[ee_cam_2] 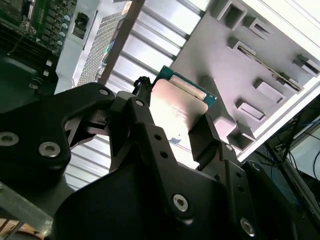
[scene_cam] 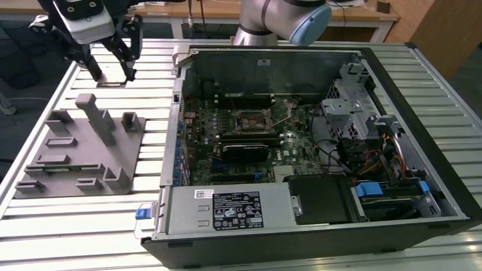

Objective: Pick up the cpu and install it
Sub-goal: 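Pick up the cpu and move it towards the insertion slot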

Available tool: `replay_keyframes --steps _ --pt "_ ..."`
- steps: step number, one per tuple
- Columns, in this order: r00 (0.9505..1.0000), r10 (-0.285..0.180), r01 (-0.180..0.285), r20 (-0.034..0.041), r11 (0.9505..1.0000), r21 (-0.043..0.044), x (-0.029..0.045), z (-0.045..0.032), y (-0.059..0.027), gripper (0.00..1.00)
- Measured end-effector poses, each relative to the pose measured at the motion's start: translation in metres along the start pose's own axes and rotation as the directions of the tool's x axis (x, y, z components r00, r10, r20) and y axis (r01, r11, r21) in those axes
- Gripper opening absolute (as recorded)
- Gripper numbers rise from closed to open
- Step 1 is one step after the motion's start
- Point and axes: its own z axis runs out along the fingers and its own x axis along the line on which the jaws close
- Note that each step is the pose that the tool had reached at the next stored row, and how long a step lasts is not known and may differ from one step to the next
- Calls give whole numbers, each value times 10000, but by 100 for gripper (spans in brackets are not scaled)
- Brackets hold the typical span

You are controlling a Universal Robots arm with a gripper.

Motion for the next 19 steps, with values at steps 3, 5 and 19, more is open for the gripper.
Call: replay_keyframes --steps 3,5,19 --pt "10000 0 0 0 10000 0 -65 2 0 55" --pt "10000 0 0 0 10000 0 -107 3 1 55" --pt "10000 0 0 -1 10000 1 -394 12 1 55"
